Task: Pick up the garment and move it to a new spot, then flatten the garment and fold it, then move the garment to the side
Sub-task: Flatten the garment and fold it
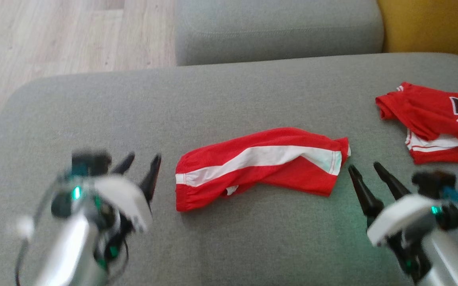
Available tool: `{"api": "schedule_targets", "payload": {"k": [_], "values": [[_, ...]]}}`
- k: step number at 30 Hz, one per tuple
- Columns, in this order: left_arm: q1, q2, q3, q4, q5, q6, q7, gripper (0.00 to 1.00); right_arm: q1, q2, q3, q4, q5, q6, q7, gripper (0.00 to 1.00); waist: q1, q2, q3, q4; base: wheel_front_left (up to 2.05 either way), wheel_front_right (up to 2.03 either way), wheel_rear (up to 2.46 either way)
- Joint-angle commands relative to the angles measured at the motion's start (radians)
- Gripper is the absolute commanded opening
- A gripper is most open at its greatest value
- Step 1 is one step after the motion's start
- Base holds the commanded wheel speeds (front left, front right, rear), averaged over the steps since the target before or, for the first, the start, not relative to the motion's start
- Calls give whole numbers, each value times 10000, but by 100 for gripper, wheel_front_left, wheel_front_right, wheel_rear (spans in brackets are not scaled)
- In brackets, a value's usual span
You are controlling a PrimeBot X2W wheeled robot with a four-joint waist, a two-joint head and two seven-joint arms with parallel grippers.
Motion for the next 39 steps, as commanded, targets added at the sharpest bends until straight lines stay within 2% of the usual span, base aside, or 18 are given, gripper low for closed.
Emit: {"api": "schedule_targets", "payload": {"k": [1, 4, 9, 17, 28, 29, 32, 33, 37, 39], "values": [[-846, 290, 333, -240, -199, -135, 487, 100, -676, -279, 233, -213, 195, 73, 245, 100, 0, 0, 91, 31, 0, 0, 0], [-1800, 548, 166, 17, -599, -449, 2122, 100, -1374, -465, 769, 310, 704, 73, 1506, 100, 0, 0, 320, 47, 0, 0, 0], [-2773, 381, -35, 435, -1838, -796, 4164, 100, -2362, -528, 1032, 1353, 1426, 73, 2606, 100, 0, 0, 714, 100, 0, 0, 0], [-3685, 362, -424, 1239, -3298, -988, 6012, 100, -3122, -559, 1518, 2249, 2306, 73, 3182, 100, 0, 0, 1125, 209, 0, 0, 0], [-4250, 249, -964, 2092, -4718, -1021, 6786, 100, -3744, -669, 2369, 2675, 3108, 73, 2979, 99, 0, 0, 1524, 115, 0, 0, 0], [-4261, 280, -1019, 2137, -4811, -1021, 6802, 100, -3782, -670, 2469, 2689, 3170, 73, 2949, 96, 0, 0, 1542, 101, 0, 0, 0], [-4303, 406, -1137, 2343, -4992, -1022, 6854, 100, -3875, -689, 2722, 2768, 3366, 73, 2826, 73, 0, 0, 1564, 76, 0, 0, 0], [-4333, 487, -1184, 2429, -4954, -1022, 6833, 100, -3902, -696, 2802, 2802, 3425, 73, 2775, 70, 0, 0, 1564, 73, 0, 0, 0], [-4397, 661, -1298, 2659, -4900, -1022, 6751, 100, -3982, -719, 3021, 2925, 3572, 73, 2601, 73, 0, 0, 1548, 67, 0, 0, 0], [-4392, 685, -1369, 2700, -5082, -1022, 6824, 100, -4032, -731, 3156, 2996, 3669, 73, 2497, 72, 0, 0, 1539, 62, 0, 0, 0]]}}
